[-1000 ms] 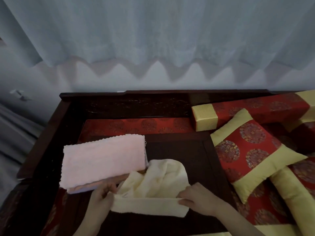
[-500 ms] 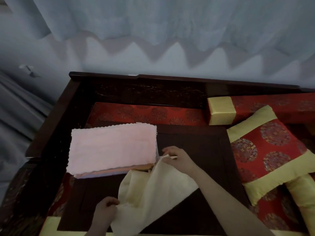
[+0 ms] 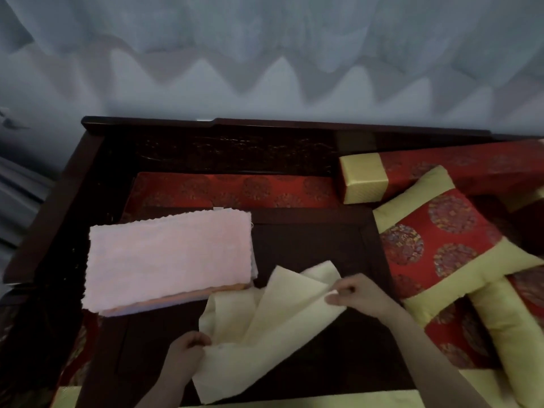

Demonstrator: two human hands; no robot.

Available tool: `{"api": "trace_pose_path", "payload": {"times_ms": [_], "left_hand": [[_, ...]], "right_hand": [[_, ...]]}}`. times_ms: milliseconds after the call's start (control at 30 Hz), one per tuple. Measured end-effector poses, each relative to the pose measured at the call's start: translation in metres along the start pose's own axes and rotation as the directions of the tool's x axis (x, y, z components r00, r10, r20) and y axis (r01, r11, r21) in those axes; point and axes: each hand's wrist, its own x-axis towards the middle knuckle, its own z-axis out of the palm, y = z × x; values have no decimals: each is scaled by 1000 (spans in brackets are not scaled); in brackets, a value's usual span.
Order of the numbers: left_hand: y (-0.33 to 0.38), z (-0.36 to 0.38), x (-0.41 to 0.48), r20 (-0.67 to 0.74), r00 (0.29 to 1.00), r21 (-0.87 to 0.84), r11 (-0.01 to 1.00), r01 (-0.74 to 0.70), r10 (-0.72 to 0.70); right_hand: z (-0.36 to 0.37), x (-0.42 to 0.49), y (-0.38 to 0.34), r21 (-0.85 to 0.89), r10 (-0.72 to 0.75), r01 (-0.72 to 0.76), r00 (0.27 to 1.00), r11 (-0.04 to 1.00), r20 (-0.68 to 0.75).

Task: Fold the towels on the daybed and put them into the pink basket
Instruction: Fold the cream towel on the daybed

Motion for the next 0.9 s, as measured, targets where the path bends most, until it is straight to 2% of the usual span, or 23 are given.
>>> {"api": "trace_pose_path", "payload": {"times_ms": [133, 200, 233, 267, 367, 400, 433, 533, 633, 800, 900], "left_hand": [[-3, 21, 3, 16, 999, 12, 999, 33, -33], [-3, 30, 1, 25, 999, 30, 999, 35, -36], [-3, 32, 1, 27, 999, 33, 999, 40, -41], [-2, 33, 0, 29, 999, 30, 999, 43, -44], [-1, 33, 0, 17, 999, 32, 998, 46, -47], [-1, 32, 0, 12, 999, 30, 999, 45, -46], [-1, 31, 0, 9, 999, 21, 999, 46, -46], [1, 29, -4, 4, 999, 8, 999, 51, -51], [1, 29, -5, 2, 999, 2, 999, 52, -52], [3, 28, -9, 10, 998, -38, 998, 57, -57], [0, 23, -5, 12, 999, 4, 1000, 30, -30]], "right_hand": [[4, -31, 64, -189, 89, -108, 991, 976, -104], [12, -42, 74, -385, 9, -55, 993, 921, -119], [14, -47, 68, -445, -84, 20, 989, 895, -124], [15, -52, 55, -442, -174, 110, 979, 890, -105], [23, -49, 11, -172, -271, 261, 962, 950, -37], [27, -40, 3, -149, -276, 267, 960, 952, -44], [31, -27, -2, -196, -278, 262, 958, 945, -62], [46, 17, -4, -355, -202, 169, 978, 919, -57], [59, 41, 3, -417, -127, 92, 990, 904, -56], [65, 47, 21, -158, 38, -60, 990, 986, -139], [69, 46, 26, -128, 95, -120, 978, 985, -185]]}}
